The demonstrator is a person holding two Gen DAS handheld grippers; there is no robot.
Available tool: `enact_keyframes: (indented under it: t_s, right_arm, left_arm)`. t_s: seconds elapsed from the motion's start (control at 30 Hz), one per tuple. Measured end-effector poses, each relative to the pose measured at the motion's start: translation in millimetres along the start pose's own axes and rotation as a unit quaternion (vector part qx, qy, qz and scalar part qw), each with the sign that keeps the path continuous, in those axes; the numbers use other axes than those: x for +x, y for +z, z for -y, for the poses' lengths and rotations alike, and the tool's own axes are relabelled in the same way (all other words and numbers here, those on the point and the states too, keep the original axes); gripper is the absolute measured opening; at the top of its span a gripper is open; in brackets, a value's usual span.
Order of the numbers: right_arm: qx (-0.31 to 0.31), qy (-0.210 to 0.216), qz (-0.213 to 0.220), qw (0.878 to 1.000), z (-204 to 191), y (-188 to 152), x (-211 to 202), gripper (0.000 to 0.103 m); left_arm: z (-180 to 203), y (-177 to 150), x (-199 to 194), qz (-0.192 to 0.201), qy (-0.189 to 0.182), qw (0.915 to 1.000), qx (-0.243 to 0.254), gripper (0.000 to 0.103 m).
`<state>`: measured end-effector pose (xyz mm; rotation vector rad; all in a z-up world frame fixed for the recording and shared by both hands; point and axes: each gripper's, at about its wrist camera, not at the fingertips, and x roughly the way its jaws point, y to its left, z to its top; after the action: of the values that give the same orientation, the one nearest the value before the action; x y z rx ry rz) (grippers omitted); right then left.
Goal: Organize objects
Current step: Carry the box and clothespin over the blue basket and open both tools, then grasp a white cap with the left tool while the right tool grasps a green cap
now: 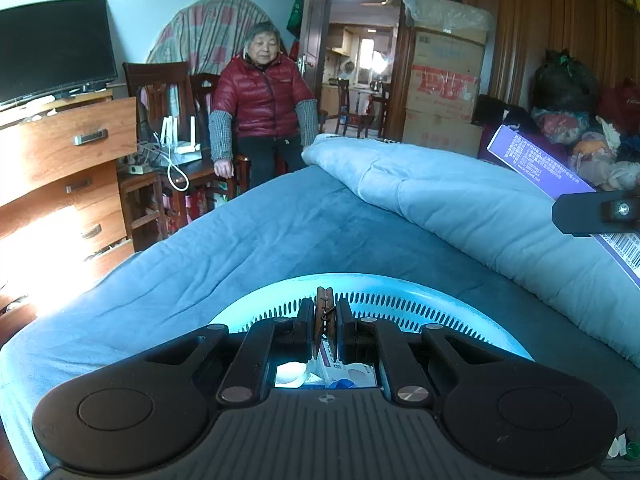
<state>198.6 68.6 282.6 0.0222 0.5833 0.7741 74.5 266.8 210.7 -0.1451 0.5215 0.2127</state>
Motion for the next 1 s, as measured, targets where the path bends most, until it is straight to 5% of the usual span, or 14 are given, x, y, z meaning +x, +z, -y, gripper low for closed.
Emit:
enact_keyframes:
  t_s: [0.43,0.47,0.5,0.57,0.77,0.9,1.0]
  right_arm:
    - [0.002,-0.002,-0.001,1.0,4,-1,1,0.033]
    - [0.001,-0.003,0.0,1.0,4,0,2,0.036]
    - [-0.001,-0.004,0.001,1.0,4,-1,2,0.038]
    - [-0.003,-0.005,0.005,1.0,5,-4,2,0.073]
    - [0.005,-0.005,0.079,0.997,38,-24,-77,0.075]
    - [-0.012,-0.102,0.121,0.987,97,-80,-172,0.08]
    - [0.014,-0.192,0.08,0.978,153,-144,-211,0.08]
  left_arm:
    - [-1,1,2,0.002,0.007,1.0,0.0,0.013]
    - [-1,1,2,0.004,0.011,0.9999,0.0,0.018]
    - [0,1,2,0.006,0.013,0.9999,0.002,0.035]
    - [0,2,0,0.014,0.016,0.9997,0.006,0.065]
    - [0,4,-33,0.05,-0.017,0.9986,-0.001,0.074]
    - [30,-8,-78,0.089,-0.093,0.9913,0.029,0.08]
    - [65,-30,-104,0.1,-0.164,0.98,0.052,0.085]
